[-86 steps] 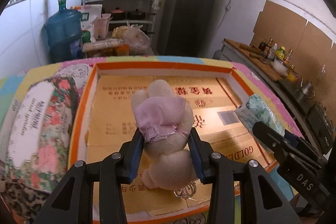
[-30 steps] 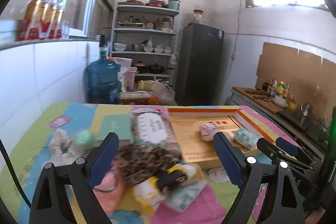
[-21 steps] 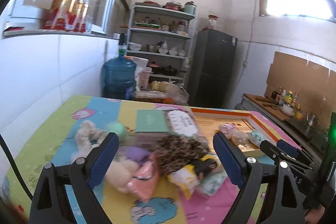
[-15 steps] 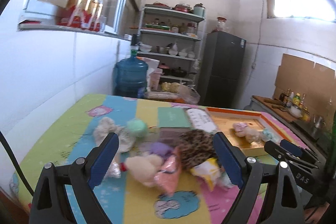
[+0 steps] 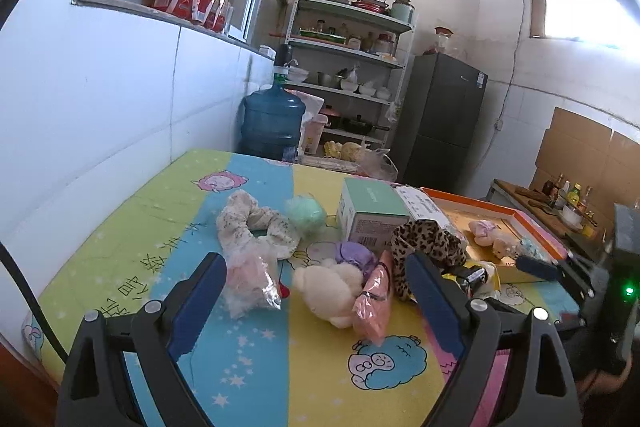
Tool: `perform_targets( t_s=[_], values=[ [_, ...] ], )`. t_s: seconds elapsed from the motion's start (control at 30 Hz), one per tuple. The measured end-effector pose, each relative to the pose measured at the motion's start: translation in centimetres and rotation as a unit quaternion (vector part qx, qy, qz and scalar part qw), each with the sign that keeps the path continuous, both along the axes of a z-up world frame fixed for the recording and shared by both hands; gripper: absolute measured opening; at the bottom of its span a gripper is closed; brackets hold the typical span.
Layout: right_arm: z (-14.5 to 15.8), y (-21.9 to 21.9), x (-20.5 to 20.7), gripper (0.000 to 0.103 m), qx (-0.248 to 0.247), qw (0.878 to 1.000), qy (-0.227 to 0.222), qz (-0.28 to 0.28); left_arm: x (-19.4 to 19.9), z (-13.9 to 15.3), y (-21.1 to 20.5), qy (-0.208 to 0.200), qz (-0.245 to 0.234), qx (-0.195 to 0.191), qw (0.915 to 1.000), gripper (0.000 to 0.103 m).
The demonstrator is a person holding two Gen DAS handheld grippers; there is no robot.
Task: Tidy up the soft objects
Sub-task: 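Grasp the penguin-printed yellow snack bag with the right tool, then grasp another white tissue pack with the left tool while the right tool holds the snack bag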
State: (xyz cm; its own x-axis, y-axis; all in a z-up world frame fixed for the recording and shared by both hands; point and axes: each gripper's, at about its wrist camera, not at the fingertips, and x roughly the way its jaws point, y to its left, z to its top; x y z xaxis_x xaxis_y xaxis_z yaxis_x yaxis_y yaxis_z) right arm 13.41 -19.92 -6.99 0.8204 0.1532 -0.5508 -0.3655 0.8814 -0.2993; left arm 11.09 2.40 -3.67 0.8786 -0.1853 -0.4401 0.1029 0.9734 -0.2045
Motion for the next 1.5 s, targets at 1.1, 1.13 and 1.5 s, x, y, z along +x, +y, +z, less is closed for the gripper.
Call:
perform_targets(
  t_s=[1.1,1.13,1.5],
  values=[
    [-0.2,0.7,1.1,0.055,-0.065,0.982,0.044,0.170,2.9,-3.3,-2.1,0.056,-0.042,0.008,0.9975,0.091],
    [0.1,0.3,0.6,0.055,-0.050,0.986,0.035,0.154,2.8,-3.3,-2.4,0.056,-0.047,0.006,0.9973,0.091],
    [1.8,-7.1,-2.4,0.055,0.098,0.992,-0.018,-0.078,3.5,-3.3,-10.0,0.074,-0.173,0.016,0.9821,0.091]
  ],
)
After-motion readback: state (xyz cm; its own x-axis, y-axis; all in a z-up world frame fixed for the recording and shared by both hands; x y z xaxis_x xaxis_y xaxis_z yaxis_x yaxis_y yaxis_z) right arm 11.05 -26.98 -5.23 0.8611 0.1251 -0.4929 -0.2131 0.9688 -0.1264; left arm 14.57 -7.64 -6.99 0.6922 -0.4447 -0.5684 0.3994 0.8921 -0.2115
